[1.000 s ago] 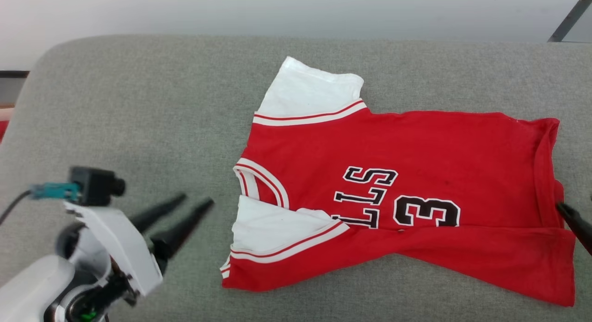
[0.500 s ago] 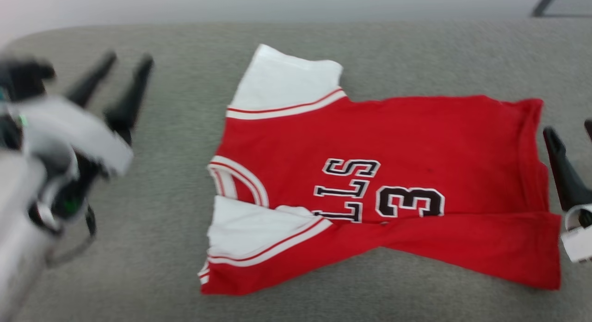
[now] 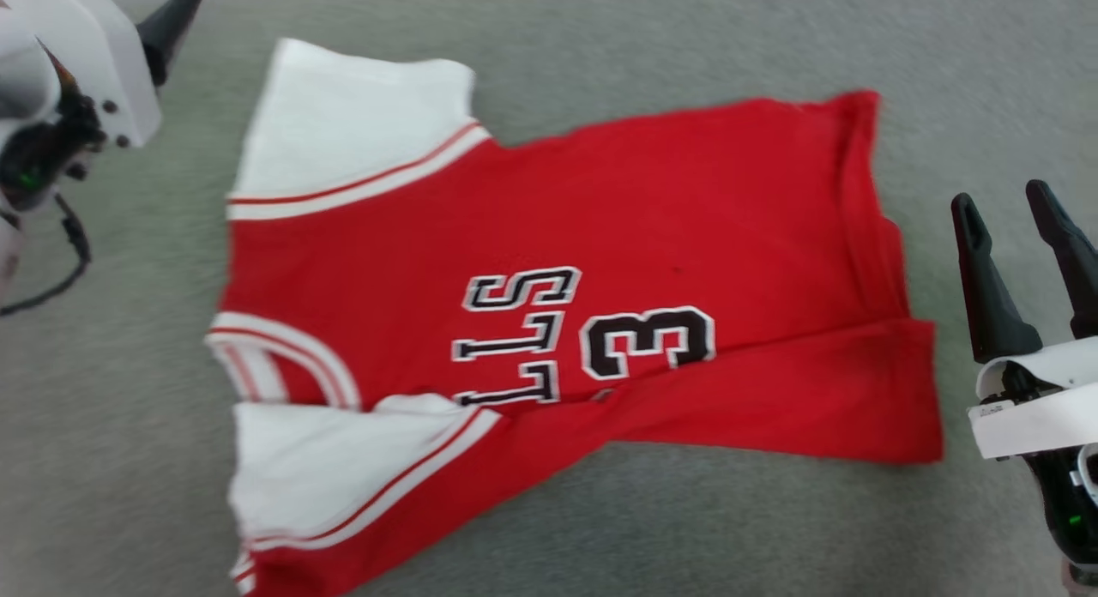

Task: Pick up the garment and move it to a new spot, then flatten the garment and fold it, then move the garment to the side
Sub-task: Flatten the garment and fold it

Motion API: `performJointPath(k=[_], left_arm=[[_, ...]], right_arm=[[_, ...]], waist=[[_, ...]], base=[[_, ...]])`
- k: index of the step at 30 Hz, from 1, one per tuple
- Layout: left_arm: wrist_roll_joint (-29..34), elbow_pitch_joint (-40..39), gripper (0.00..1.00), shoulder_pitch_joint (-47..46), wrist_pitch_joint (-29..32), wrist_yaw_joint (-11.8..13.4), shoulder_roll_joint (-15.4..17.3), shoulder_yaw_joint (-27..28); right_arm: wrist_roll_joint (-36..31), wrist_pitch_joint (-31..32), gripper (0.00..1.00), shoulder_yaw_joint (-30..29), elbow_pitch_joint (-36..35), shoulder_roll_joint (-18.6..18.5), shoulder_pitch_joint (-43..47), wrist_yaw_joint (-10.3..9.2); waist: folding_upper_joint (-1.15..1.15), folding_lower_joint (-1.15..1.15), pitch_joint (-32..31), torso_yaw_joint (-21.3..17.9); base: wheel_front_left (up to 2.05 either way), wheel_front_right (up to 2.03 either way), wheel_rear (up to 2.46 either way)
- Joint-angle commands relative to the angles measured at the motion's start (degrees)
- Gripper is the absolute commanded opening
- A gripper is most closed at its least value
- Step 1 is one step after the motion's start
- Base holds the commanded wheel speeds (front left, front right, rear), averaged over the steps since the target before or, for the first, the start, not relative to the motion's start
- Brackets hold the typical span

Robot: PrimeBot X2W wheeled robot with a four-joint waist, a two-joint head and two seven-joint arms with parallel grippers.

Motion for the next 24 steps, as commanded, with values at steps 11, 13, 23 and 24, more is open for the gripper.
performJointPath(k=[11,13,23,24], left_arm=[[-8.5,6.1,1.0,-6.1,21.5,-0.6,2.5,-7.8],[-10.2,7.0,1.0,-5.5,24.0,-0.6,2.3,-8.5],[-15.8,4.3,0.0,-5.5,27.8,-0.7,1.5,-10.5],[-15.8,4.0,0.0,-5.9,27.2,-0.7,1.6,-10.7]], right_arm=[[1.3,-2.2,1.0,3.7,1.3,0.2,-2.0,-0.04],[1.3,-2.2,1.0,4.0,1.3,0.0,-2.2,-0.04],[2.5,1.8,1.0,4.9,1.5,-2.0,-5.6,-0.04],[2.6,3.6,1.0,5.5,1.7,-2.8,-6.5,-0.04]], waist=[[0.0,0.0,8.3,-9.9],[0.0,0.0,8.4,-10.1],[0.0,0.0,8.6,-9.0],[0.0,0.0,8.6,-8.7]], base=[[0.0,0.0,0.0],[0.0,0.0,0.0],[0.0,0.0,0.0],[0.0,0.0,0.0]])
